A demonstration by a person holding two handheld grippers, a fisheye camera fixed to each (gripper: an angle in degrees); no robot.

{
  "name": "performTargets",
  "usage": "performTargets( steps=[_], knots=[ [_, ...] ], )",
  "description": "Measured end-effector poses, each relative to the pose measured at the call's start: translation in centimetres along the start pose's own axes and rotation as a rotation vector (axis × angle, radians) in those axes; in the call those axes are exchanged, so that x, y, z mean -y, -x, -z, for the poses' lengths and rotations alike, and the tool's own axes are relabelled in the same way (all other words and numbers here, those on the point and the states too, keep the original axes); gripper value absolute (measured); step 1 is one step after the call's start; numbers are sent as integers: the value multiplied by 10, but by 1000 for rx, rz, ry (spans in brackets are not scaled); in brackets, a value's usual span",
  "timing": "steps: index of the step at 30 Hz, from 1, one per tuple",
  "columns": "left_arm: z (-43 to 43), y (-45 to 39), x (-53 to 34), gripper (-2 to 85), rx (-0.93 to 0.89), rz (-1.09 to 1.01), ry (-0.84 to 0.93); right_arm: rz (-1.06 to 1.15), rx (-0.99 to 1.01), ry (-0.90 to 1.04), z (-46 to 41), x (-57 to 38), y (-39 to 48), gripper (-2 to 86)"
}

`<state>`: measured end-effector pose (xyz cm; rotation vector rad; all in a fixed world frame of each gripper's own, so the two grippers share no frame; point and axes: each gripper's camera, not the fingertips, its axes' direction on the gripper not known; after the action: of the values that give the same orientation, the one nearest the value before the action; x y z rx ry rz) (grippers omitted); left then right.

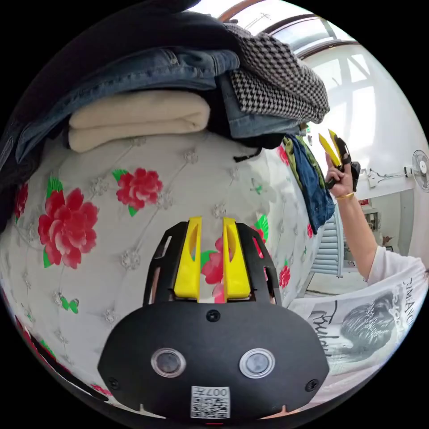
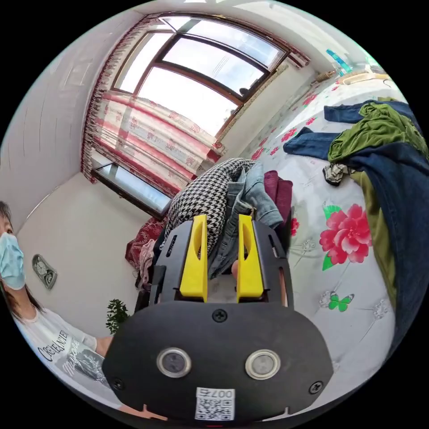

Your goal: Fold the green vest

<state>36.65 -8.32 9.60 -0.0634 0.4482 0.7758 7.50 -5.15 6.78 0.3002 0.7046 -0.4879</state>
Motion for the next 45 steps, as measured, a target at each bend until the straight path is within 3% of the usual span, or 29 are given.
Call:
performTargets(
  steps=[4, 7, 11, 14, 20, 22, 26, 32, 34, 36, 39, 41, 45],
  knots=[
    [-33, -43, -48, 61, 245, -17, 73, 25, -549, 20, 56, 14, -40, 81],
    [-51, -65, -69, 51, 386, -14, 84, -42, -854, -12, 103, 37, -74, 75],
    [-64, -86, -67, 45, 456, 2, 86, -151, -1063, 31, 130, 59, -113, 56],
    [-76, -103, -65, 43, 526, -72, 87, -340, -957, 254, 113, 56, -166, 29],
    [-77, -105, -66, 36, 482, -84, 38, -225, -862, 191, 92, 41, -130, 0],
    [-77, -104, -63, 32, 463, -63, 34, -121, -611, 227, 76, 21, -94, -1],
    [-73, -98, -67, 16, 414, 20, -27, -8, -321, 421, 22, -47, -23, -2],
    [-58, -83, -101, -8, 224, 149, -37, 187, 211, 889, -81, -184, 129, 3],
    [-40, -78, -131, -8, 237, 151, -75, 378, 377, 1090, -99, -220, 190, 14],
    [-25, -70, -156, -7, 252, 154, -98, 537, 422, 1233, -104, -240, 220, 28],
    [0, -54, -201, 6, 270, 176, -140, 685, 296, 1281, -98, -253, 234, 41],
    [12, -51, -224, 32, 279, 164, -160, 649, 252, 1262, -92, -248, 228, 43],
    [25, -66, -243, 79, 248, 34, -195, 367, 177, 1074, -62, -225, 188, 47]
  ],
)
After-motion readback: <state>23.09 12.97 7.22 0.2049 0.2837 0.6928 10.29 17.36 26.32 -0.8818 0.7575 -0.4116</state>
